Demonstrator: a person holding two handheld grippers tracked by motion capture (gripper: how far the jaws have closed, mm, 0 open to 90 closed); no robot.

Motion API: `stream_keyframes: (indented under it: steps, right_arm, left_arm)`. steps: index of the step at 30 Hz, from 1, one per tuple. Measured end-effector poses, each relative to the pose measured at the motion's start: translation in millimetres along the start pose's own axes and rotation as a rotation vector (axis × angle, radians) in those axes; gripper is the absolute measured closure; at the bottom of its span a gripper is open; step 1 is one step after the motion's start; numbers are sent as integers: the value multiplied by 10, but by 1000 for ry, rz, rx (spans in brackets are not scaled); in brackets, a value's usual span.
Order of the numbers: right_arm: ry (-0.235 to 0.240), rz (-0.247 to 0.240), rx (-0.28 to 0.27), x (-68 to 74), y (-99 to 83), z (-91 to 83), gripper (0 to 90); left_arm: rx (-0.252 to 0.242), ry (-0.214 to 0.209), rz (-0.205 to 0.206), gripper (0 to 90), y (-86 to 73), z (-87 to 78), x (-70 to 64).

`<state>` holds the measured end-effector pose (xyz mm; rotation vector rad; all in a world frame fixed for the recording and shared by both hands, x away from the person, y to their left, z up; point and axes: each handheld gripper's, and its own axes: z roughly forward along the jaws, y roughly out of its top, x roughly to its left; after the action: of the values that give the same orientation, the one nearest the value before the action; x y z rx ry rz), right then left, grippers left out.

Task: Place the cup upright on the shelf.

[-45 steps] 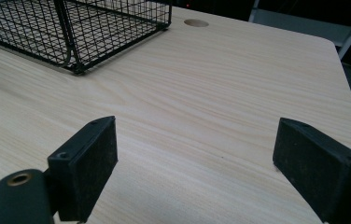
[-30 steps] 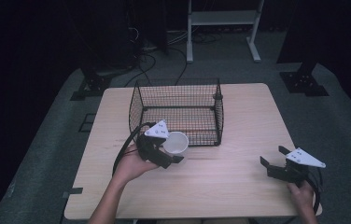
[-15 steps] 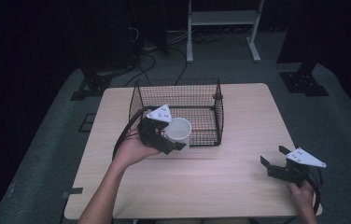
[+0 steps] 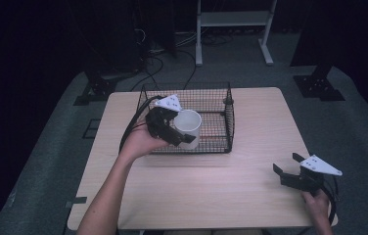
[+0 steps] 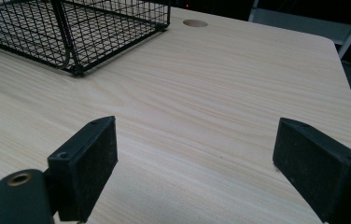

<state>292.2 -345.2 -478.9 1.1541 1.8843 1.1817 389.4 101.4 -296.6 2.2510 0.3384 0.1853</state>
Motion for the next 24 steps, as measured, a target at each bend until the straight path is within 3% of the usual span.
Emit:
stream_keyframes:
  steps: [13,24]
  right_arm:
    - [1,-2,-2,0,0,1,131]
    - [1,-1,-2,-2,0,1,131]
  left_arm:
    - [27,18,-10,210,170,-1,246]
    - [52,33,-37,211,161,113,451]
